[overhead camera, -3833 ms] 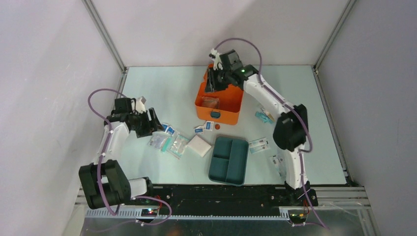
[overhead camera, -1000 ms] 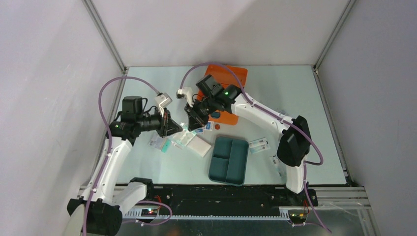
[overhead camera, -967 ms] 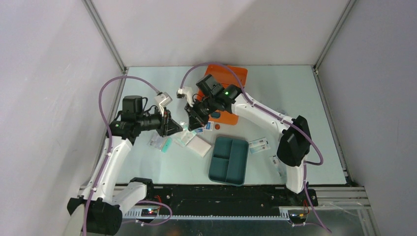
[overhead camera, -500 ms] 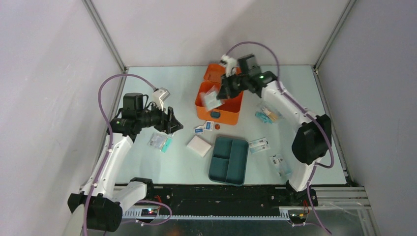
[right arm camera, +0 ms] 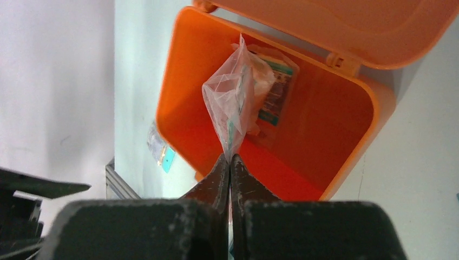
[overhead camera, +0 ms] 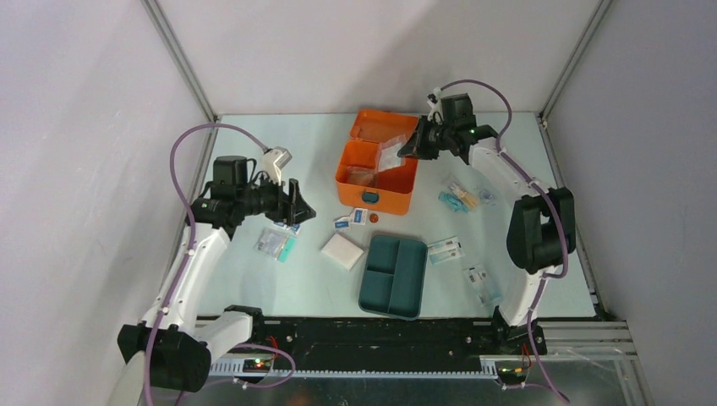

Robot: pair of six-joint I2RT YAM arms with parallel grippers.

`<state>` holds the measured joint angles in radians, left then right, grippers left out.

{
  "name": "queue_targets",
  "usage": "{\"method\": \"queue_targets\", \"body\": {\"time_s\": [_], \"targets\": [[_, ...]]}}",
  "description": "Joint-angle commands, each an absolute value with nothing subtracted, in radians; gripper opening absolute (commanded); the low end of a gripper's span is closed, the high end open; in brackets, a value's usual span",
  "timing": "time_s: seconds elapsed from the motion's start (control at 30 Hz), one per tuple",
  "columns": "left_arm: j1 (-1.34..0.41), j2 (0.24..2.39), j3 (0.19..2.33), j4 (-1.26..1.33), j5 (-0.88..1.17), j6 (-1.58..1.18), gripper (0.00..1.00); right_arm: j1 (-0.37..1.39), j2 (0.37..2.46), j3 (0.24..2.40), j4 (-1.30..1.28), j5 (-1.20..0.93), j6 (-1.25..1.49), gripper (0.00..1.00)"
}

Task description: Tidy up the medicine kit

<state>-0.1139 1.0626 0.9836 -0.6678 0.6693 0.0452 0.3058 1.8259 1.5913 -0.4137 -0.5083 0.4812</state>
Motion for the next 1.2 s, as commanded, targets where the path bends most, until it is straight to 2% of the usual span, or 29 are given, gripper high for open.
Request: {"method": "queue_targets", "body": {"time_s": [0.0,0.13,0.57,0.77,1.17], "targets": [[-0.118,1.064,1.024,-0.649,0.651,0.026,0.74,0.342,1.858,1.611,-0.407,-0.397,0.588,0.0],[-0.119,1.067,1.023,-0.648,0.652,0.032,0.74,0.367,1.884,1.635,-0.47,-0.286,0.618,0.0],[-0.119,1.068,1.01,-0.648,0.655,0.039,0.74,0.395,1.981,1.738,-0.585,-0.129,0.677,0.0],[-0.119,1.068,1.005,-0.648,0.641,0.027,0.77,0.408,1.981,1.766,-0.627,-0.024,0.691,0.14],[-0.118,1.058,1.0,-0.649,0.634,0.032,0.77,0.448,1.862,1.754,-0.648,0.169,0.682,0.22]]}}
